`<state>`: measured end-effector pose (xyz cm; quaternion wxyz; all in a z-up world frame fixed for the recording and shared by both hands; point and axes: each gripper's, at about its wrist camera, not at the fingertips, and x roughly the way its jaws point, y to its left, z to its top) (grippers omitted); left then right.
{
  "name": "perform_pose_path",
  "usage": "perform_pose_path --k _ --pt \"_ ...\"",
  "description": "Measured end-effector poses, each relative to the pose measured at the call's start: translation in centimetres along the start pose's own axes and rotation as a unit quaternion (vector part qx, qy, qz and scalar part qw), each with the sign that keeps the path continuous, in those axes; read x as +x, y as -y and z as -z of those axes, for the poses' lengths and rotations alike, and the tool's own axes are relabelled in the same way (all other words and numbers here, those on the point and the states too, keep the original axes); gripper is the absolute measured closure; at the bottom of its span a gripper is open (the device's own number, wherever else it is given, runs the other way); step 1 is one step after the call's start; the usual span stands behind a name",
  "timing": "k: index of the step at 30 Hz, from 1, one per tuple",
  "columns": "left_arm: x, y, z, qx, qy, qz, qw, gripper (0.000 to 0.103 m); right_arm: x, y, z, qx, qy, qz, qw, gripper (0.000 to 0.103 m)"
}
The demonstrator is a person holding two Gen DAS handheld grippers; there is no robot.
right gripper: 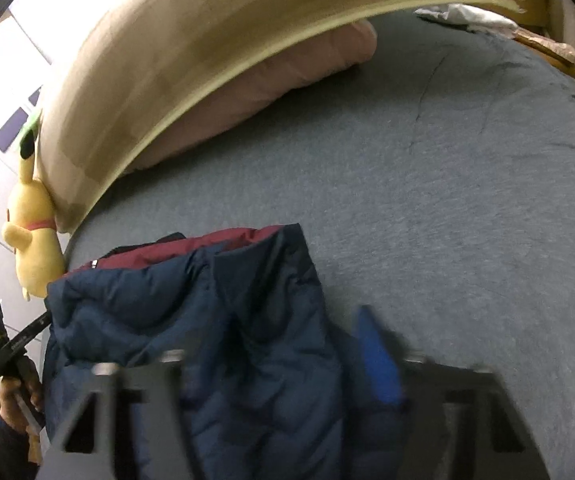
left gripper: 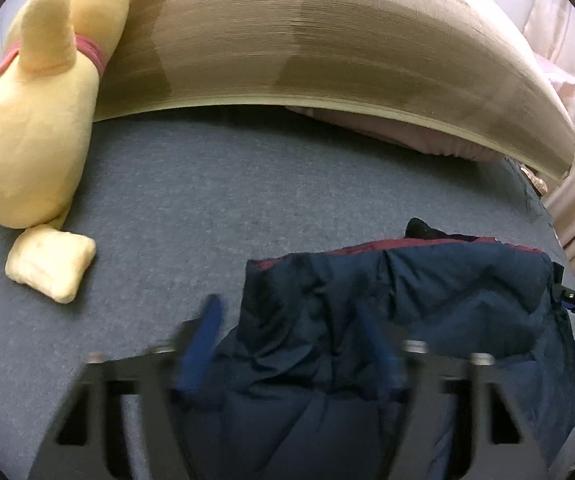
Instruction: Fold large clothes
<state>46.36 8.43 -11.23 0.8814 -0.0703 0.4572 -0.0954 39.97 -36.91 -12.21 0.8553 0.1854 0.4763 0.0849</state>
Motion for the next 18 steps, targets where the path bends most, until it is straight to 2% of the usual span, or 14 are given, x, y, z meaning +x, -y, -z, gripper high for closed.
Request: perform_pose_path --k 1,2,6,12,15,16,17,18 --pt "0.5 0.2 -0.1 0.003 -0.009 -0.016 0.9998 0.081 0.2 -0.3 -0.1 -0.006 -0.001 0.008 1.000 0.076" --pt "0.7 0.2 -0.3 0.005 -0.012 -0.024 0.9996 0.085 0.3 -0.7 -0.3 -0.014 0.001 0.014 1.000 0.087" --pt "1.1 0.5 -0.5 0.005 -0.009 -0.056 0.9984 0.091 0.0 -1.6 -0.9 -0.017 0.015 0.036 0.999 0.092" --pt "3.8 1.2 -0.7 0.014 -0.046 -0.098 0.9940 0.090 2.3 -1.5 -0.4 0.002 -0.013 0.057 0.998 0.093" --pt "4.2 2.0 -1.1 0.021 -0.043 -0.115 0.9922 0.084 3.0 -1.2 -0.6 0.028 -0.022 0.065 0.997 0.087" --pt "4.0 2.0 -1.1 0.019 -0.040 -0.113 0.9926 0.084 2.6 -1.3 -0.7 0.037 -0.017 0.067 0.997 0.081" --pt "3.4 2.1 -1.1 0.021 -0.033 -0.112 0.9930 0.077 2.1 -1.4 -0.7 0.038 -0.008 0.065 0.997 0.069" --pt "2.7 1.8 -0.9 0.021 -0.028 -0.115 0.9927 0.060 1.6 -1.6 -0.8 0.038 -0.001 0.060 0.998 0.057"
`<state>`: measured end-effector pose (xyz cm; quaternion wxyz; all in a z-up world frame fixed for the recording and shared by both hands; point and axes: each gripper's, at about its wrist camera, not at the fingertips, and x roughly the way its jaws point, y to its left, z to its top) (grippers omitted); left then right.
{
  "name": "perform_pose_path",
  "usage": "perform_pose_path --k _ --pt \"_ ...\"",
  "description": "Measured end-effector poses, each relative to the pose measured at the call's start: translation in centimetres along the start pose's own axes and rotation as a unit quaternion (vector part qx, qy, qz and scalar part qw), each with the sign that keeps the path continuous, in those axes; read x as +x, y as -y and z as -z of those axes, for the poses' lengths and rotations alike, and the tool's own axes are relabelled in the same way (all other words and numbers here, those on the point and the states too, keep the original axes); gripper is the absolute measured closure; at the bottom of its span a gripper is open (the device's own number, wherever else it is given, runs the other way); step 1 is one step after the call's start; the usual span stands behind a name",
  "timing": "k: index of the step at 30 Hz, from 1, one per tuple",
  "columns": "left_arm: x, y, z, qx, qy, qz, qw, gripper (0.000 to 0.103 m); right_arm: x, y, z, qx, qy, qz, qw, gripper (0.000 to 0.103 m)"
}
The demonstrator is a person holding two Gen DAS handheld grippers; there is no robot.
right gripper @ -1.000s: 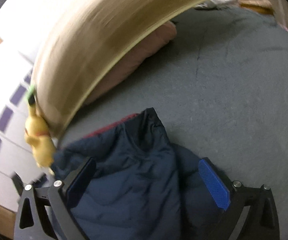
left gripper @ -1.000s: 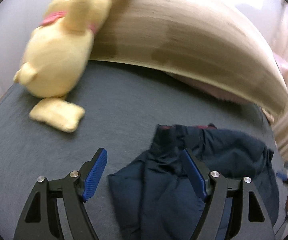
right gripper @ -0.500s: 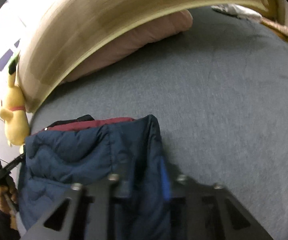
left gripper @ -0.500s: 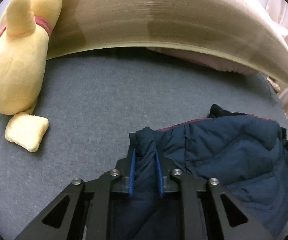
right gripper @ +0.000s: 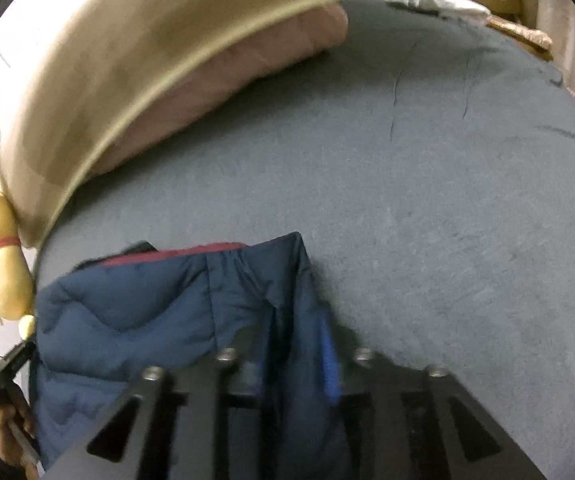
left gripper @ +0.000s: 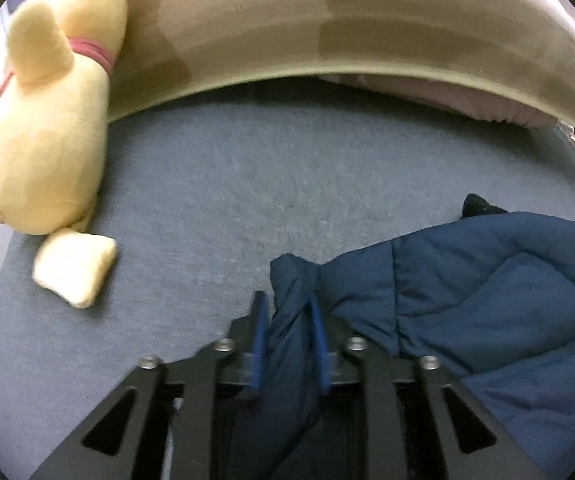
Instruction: Fold large clothes
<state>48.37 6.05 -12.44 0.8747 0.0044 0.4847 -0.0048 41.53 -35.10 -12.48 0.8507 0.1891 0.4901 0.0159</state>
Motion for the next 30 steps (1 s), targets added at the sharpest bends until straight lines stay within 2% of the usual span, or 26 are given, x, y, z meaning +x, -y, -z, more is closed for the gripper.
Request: perform_pose_path --k 1,2,4,6,9,13,16,18,22,24,25,27,28,30 --pt "-0.8 -0.6 0.4 -0.001 0.004 -0.003 1.0000 0.050 -1.0 -0.1 0.1 0.002 0.009 -0.012 1.000 0.021" --pt "-2.0 -0.9 0.6 -0.006 0.019 -0.007 0.9998 0.043 -1.8 -0.2 0.2 0.001 0.018 -0.012 1.000 0.013" --pt "-4.1 -1.8 1.4 -0.014 0.050 -0.012 0.9986 0.043 -4.4 -0.9 0.4 -0.006 0.053 -0.003 0.999 0.013" --pt "-6.2 -1.9 2.2 -0.012 0.066 -0.019 0.9976 0.040 -6.5 -1.8 1.1 -0.008 0.072 -0.009 0.997 0.013" --pt "-8.8 -1.2 3.4 -0.002 0.086 -0.011 0.9962 0.038 -9.6 -4.2 3.3 -0.047 0.105 -0.012 0.993 0.013" --pt "-11.4 0.3 5.8 0.004 0.097 0.011 0.9952 0.037 -11.9 -7.5 8.7 -0.101 0.130 0.005 0.986 0.013" --pt "-12.3 1.4 7.5 0.012 0.102 0.027 0.9944 0.036 -12.0 -8.3 12.4 -0.139 0.145 0.040 0.979 0.013" --pt "-12.8 2.6 8.1 0.022 0.104 0.027 0.9940 0.036 -11.3 -8.9 13.8 -0.144 0.137 0.058 0.978 0.013" --pt "-12.9 4.2 9.4 0.028 0.099 0.034 0.9941 0.036 -9.4 -7.6 14.6 -0.134 0.109 0.078 0.982 0.013" --pt "-11.1 4.8 9.7 0.035 0.079 0.029 0.9958 0.035 -8.4 -6.0 14.6 -0.124 0.090 0.091 0.984 0.013" --pt "-9.7 5.3 10.0 0.045 0.059 0.018 0.9971 0.035 -6.8 -5.3 14.3 -0.114 0.061 0.098 0.987 0.013" --pt "-7.6 5.8 10.5 0.054 0.029 0.004 0.9981 0.031 -6.0 -4.2 13.9 -0.089 0.048 0.086 0.991 0.013" --pt "-7.5 5.8 10.4 0.056 0.033 0.001 0.9979 0.031 -6.2 -4.0 13.5 -0.080 0.048 0.082 0.992 0.013" --pt "-8.4 5.4 9.7 0.053 0.031 0.007 0.9981 0.031 -7.5 -3.2 12.8 -0.048 0.044 0.045 0.997 0.013"
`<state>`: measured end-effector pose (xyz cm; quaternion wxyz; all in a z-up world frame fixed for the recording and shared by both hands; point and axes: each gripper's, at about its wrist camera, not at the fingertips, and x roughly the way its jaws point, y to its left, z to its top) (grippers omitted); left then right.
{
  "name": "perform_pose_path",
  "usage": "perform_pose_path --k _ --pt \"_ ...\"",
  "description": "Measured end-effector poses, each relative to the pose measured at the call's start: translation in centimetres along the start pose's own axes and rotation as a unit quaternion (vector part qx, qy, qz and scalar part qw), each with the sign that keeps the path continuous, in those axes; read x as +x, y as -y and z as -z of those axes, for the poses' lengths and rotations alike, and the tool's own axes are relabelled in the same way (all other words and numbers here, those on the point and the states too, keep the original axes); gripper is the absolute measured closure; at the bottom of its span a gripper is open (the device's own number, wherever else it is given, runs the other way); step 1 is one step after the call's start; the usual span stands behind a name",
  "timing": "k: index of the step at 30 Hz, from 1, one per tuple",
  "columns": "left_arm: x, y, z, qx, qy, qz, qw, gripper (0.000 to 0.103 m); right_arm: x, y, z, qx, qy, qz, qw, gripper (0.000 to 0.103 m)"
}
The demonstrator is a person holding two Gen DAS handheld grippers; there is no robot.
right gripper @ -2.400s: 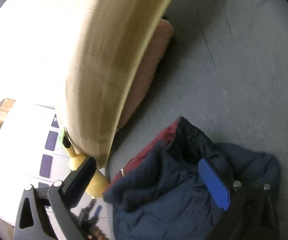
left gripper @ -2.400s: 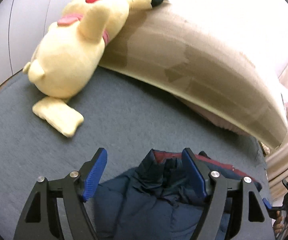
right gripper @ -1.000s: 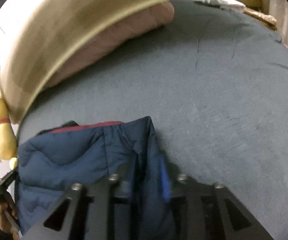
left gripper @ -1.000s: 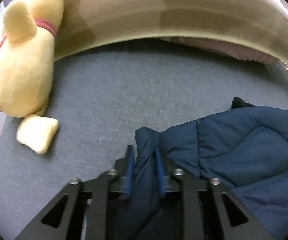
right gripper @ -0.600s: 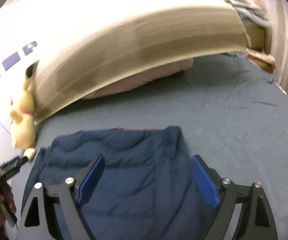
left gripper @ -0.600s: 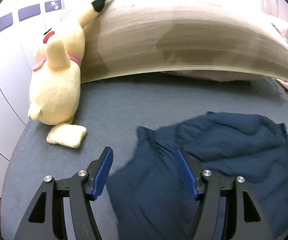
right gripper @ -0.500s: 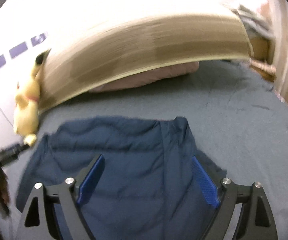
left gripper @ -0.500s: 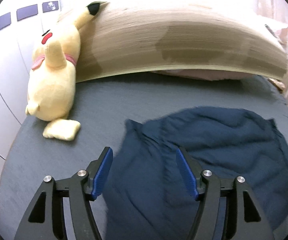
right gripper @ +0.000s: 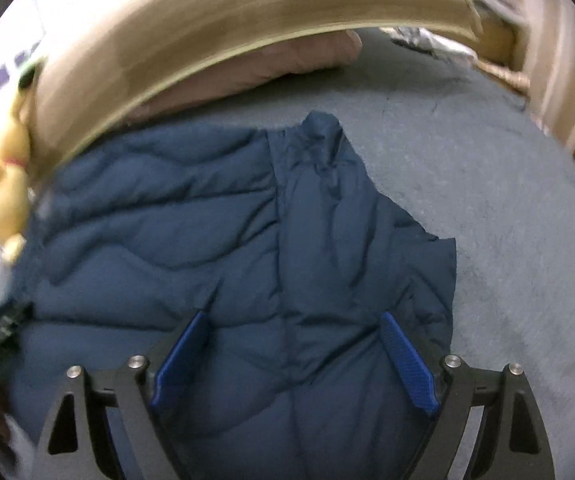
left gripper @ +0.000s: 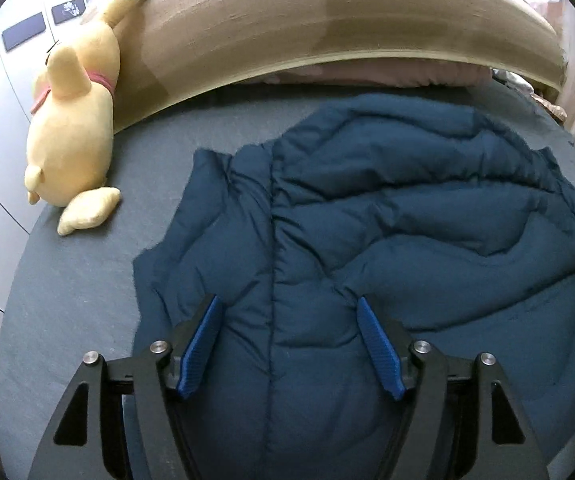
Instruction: Fold large clothes
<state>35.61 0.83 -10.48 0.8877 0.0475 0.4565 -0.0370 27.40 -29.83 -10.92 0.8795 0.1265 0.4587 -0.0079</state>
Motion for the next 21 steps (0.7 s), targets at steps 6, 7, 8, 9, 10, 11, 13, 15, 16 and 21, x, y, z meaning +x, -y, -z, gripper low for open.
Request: perform_pose_path --k 6,7,8,9,10,11,13,15,16,21 --pt "-4.7 -5.0 -0.4 -0.053 0.065 0.003 0.9965 0.031 -4.8 5.5 -1.0 0.067 0.041 -0.020 0.997 0.013" --pt "-5.0 -5.5 -0.3 -0.062 0.069 -0.001 0.9957 0.031 -5.7 6.1 -0.9 0.072 0.051 -0.016 0.996 0.013" --pt "-5.7 -6.2 0.1 -0.078 0.075 -0.008 0.9942 0.031 -6.4 6.1 -0.6 0.068 0.057 -0.010 0.996 0.013" --pt "-6.2 -6.3 0.5 -0.083 0.079 -0.008 0.9934 0.031 -7.0 5.6 -0.2 0.058 0.062 -0.010 0.996 0.013" --pt "-6.8 -6.0 1.0 -0.080 0.084 -0.003 0.9932 0.031 -7.5 4.9 0.4 0.043 0.068 -0.019 0.997 0.013" --pt "-7.3 -5.3 1.8 -0.072 0.091 -0.002 0.9932 0.031 -8.0 3.9 1.1 0.027 0.075 -0.022 0.997 0.013" --pt "-8.2 -3.4 3.4 -0.050 0.105 -0.010 0.9932 0.031 -8.8 1.0 3.1 -0.017 0.090 -0.014 0.996 0.013" --pt "-8.4 -1.5 4.9 -0.037 0.109 -0.004 0.9933 0.031 -9.0 -0.7 4.7 -0.038 0.097 -0.021 0.994 0.013" --pt "-8.4 -0.6 5.5 -0.028 0.111 -0.002 0.9935 0.031 -8.8 -2.0 5.8 -0.053 0.097 -0.023 0.994 0.013" --pt "-6.2 3.3 8.1 0.015 0.099 -0.026 0.9947 0.031 -5.7 -5.6 8.4 -0.102 0.079 0.007 0.992 0.013"
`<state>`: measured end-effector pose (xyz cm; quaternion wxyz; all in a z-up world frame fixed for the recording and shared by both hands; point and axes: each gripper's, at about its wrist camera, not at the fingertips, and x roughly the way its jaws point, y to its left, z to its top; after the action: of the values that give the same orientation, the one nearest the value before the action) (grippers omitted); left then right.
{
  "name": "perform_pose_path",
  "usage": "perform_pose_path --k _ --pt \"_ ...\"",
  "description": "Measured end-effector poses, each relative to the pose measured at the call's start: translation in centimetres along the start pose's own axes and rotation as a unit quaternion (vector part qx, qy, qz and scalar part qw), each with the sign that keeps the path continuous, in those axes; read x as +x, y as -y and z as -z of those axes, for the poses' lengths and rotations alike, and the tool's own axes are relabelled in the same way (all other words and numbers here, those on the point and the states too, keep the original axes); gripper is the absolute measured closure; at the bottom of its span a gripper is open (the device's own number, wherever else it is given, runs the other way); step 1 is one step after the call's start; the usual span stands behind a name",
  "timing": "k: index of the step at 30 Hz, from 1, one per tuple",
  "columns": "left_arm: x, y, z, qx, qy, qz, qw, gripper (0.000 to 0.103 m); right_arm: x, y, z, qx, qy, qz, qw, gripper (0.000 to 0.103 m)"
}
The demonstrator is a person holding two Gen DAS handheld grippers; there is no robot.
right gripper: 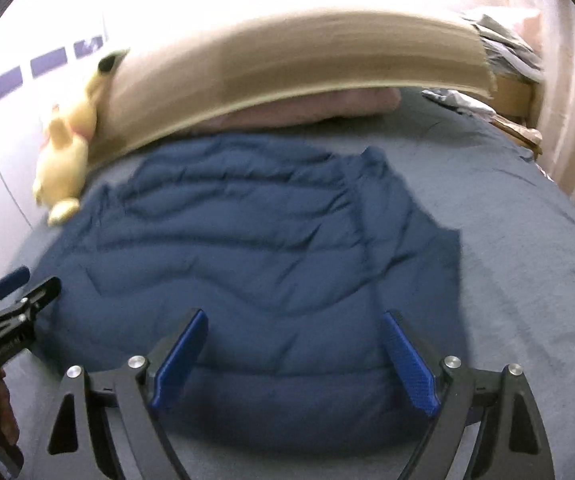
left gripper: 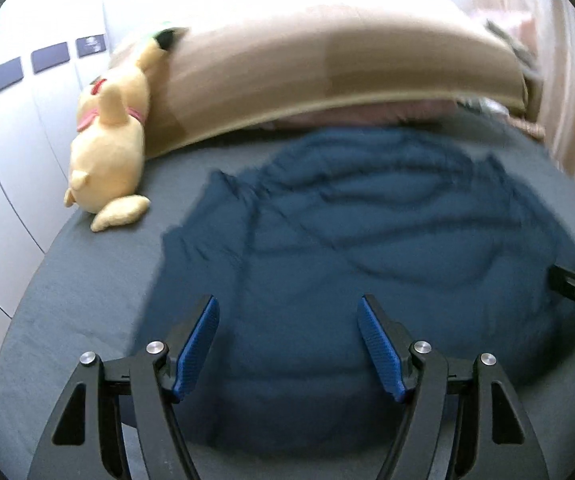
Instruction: Fold large clothes
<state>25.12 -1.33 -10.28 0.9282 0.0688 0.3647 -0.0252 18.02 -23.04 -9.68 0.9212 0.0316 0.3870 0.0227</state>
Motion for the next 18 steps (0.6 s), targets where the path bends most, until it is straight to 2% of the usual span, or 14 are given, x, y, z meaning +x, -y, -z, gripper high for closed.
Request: perform_pose_path --k 3,6,8,10,13,15,16,18 --pt "2.2 1.2 0.7 0.032 -0.022 -0.024 0.9990 0.026 2.6 -1.0 0.8 -0.026 -0.018 0.027 0.999 0.009" --pt "3.2 1.8 0.6 0.040 -0.032 -0.042 0.9978 0.025 4.3 -1.0 0.8 -0.030 -0.033 0.041 0.998 0.007" --pt "3.2 1.7 0.2 0.040 -0.041 -0.041 0.9975 0.025 4.2 -0.9 0.3 -0.025 -0.041 0.043 0.998 0.007" --pt "2.3 0.7 -0.1 0.023 -0.043 -0.023 0.9985 0.025 3.0 -0.2 0.0 -0.008 -0.035 0.030 0.999 0.007" --pt "0.5 -1.2 0.2 0.004 -0.024 -0.014 0.9996 0.025 0.0 1.1 0.5 0.009 -0.010 0.016 1.000 0.007" --pt "-0.1 -1.5 0.6 0.005 -0.012 -0.022 0.9997 0.025 -0.7 1.7 1.2 0.011 -0.007 0.022 1.000 0.007" --pt "0.4 -1.4 0.9 0.011 -0.015 -0.033 0.9993 0.025 -0.2 2.1 1.5 0.010 -0.015 0.030 0.999 0.007" --pt "2.1 -1.1 1.3 0.013 -0.044 -0.032 0.9985 0.023 1.8 2.6 2.1 0.011 -0.048 0.040 0.998 0.006"
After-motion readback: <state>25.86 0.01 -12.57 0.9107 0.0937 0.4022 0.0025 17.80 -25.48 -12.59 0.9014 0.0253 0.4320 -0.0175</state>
